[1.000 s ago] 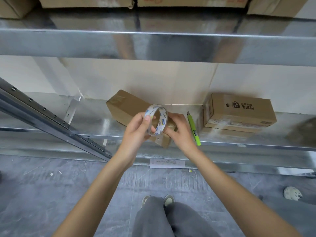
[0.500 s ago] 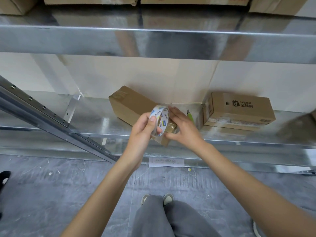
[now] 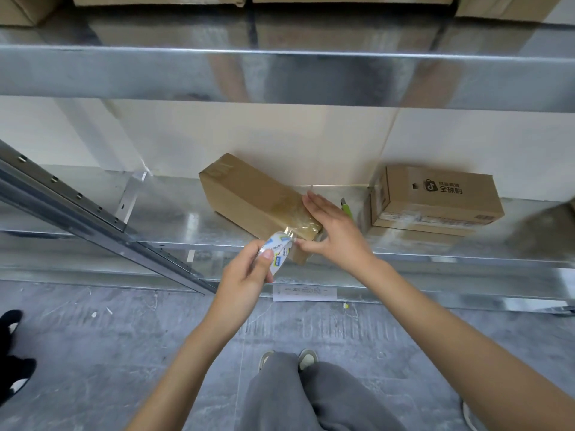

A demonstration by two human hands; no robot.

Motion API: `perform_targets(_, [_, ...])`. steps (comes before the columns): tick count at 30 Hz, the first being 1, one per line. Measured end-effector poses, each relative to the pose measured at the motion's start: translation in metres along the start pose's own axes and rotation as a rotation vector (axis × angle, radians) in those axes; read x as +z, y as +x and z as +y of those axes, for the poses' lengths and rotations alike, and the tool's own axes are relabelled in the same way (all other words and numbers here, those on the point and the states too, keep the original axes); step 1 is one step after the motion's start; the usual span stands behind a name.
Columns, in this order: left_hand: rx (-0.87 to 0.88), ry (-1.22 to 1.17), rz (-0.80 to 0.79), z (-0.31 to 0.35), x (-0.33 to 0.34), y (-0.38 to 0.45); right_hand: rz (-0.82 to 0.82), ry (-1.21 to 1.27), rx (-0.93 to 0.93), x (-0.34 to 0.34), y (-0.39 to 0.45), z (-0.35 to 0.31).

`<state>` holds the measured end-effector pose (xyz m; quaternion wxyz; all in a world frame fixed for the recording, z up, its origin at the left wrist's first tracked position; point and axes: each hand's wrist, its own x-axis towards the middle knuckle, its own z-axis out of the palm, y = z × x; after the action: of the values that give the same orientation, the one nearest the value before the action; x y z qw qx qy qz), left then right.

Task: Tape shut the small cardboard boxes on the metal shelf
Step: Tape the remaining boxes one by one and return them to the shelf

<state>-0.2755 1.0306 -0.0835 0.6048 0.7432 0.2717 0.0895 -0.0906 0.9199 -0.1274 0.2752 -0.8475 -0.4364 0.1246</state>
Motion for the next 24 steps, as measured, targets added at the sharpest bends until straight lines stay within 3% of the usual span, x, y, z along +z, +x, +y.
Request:
perform_targets(6, [-0.004,0.010,0.004,-0.036,0.003,0.002,-0.056,-0.259,-0.022,0.005,-0.003,0.004])
perform_targets(12, [0.011,0.049,-0.015,-0.061,0.000,0.000,0.104,-0.548,-0.264,0.013,-0.015,-0.002])
perform_targets(15, [0.012,0.042,-0.021,-0.068,0.003,-0.001,0.148,-0.570,-0.332,0.013,-0.015,-0.003])
perform_targets(21, [-0.012,0.014,-0.041,-0.071,0.013,-0.004,-0.141,-0.472,-0.221,-0.002,-0.008,-0.001])
perform_targets(24, [-0.025,0.034,-0.057,-0.069,0.019,-0.008,-0.177,-0.472,-0.217,-0.003,-0.006,-0.001])
